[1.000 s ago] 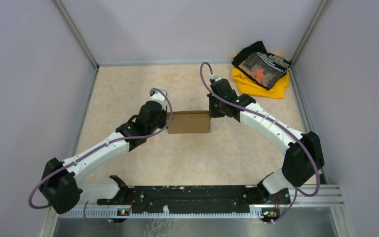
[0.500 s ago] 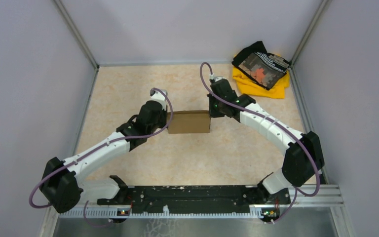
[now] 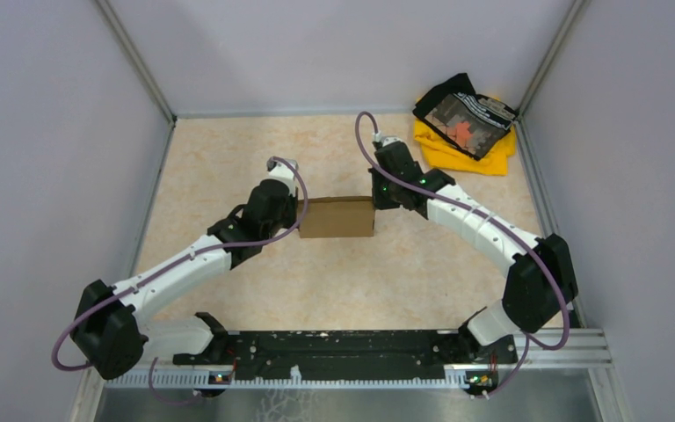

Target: Fold the paper box

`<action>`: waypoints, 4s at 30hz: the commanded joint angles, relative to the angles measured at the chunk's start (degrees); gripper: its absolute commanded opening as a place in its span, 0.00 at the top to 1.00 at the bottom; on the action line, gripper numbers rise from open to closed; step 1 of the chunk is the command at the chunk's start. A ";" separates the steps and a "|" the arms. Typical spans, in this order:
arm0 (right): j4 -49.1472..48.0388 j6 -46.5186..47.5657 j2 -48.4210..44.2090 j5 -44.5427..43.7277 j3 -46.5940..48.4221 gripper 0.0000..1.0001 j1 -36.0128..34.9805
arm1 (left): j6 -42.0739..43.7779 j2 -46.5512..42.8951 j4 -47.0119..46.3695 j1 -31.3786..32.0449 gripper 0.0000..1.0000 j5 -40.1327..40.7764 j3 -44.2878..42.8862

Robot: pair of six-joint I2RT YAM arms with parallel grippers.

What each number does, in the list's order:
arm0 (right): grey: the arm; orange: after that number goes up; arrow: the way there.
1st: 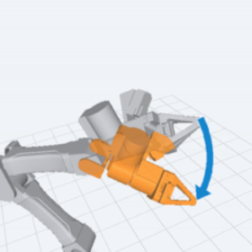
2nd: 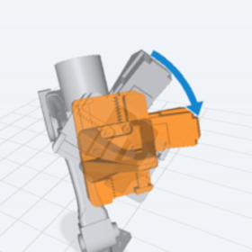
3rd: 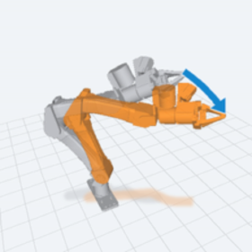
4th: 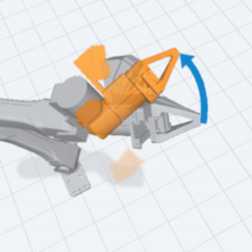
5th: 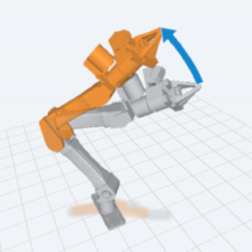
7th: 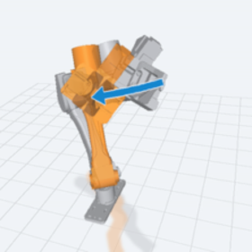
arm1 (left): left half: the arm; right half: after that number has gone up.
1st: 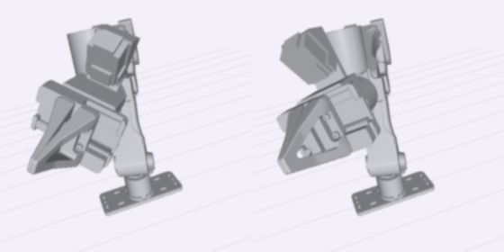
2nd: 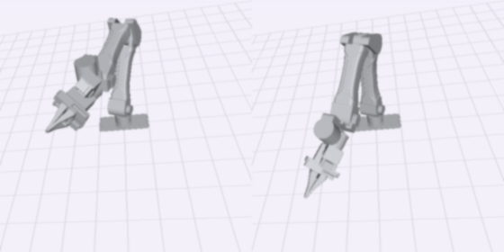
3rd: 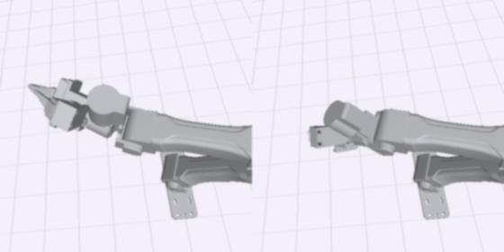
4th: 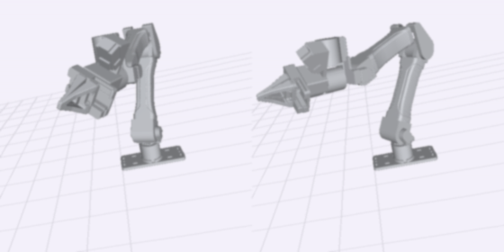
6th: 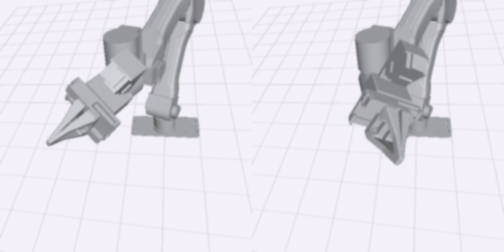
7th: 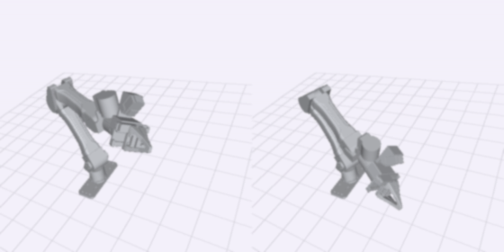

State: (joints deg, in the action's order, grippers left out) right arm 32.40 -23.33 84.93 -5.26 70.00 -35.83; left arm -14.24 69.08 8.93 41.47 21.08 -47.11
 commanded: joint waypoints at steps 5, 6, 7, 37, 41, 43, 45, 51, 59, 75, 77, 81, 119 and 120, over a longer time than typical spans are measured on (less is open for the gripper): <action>-4.08 -0.32 -1.14 5.06 -1.52 1.00 -1.30 | -0.15 -1.84 -0.07 0.89 0.96 -2.69 1.56; -4.09 -0.32 -1.18 5.08 -1.65 1.00 -1.34 | -0.24 -1.92 -0.05 0.89 0.96 -2.69 1.75; -4.17 -0.33 -1.28 5.08 -1.79 1.00 -1.34 | -0.30 -2.07 -0.05 0.89 0.96 -2.68 1.96; -4.36 0.16 -2.53 5.08 -4.63 1.00 -1.30 | -2.19 -3.94 -0.32 0.89 0.96 -1.35 5.13; -4.18 0.41 -2.42 5.08 -4.93 1.00 -1.39 | -2.28 -3.86 -0.40 0.89 0.96 -1.16 5.22; -4.08 0.55 -2.38 5.08 -5.24 1.00 -1.40 | -2.28 -3.70 -0.40 0.89 0.96 -1.02 5.19; -4.19 0.69 -2.41 5.08 -5.50 1.00 -1.34 | -2.33 -3.62 -0.40 0.90 0.96 -1.02 5.30; -3.87 1.09 -2.27 5.08 -5.92 1.00 -1.42 | -2.96 -3.20 -0.49 0.89 0.96 -1.29 5.93; -3.11 1.58 -2.53 5.08 -6.45 1.00 -1.41 | -3.36 -2.75 -0.76 0.89 0.96 -1.73 6.43; -5.13 0.40 -5.89 6.60 -7.55 0.77 -1.34 | -3.16 -2.62 -0.67 0.89 0.96 -1.66 6.26; -5.64 0.22 -6.31 6.64 -7.76 0.73 -1.27 | -3.16 -2.54 -0.60 0.89 0.96 -1.56 6.27; -5.62 0.13 -6.77 6.56 -7.71 0.64 -0.95 | -3.16 -2.02 -0.58 0.90 0.96 -1.63 6.08; -12.60 -4.55 -7.39 4.42 -8.41 0.34 3.89 | -3.07 -1.26 -0.79 0.90 0.96 -2.16 6.08; -12.48 -4.53 -7.18 4.46 -8.22 0.34 3.97 | -3.07 -1.29 -0.78 0.89 0.96 -2.25 6.12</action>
State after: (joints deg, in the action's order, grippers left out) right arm 22.68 -27.29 77.67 -0.38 61.06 -32.47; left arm -16.91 66.43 5.56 41.82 21.26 -42.04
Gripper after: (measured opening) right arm 0.661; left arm 0.038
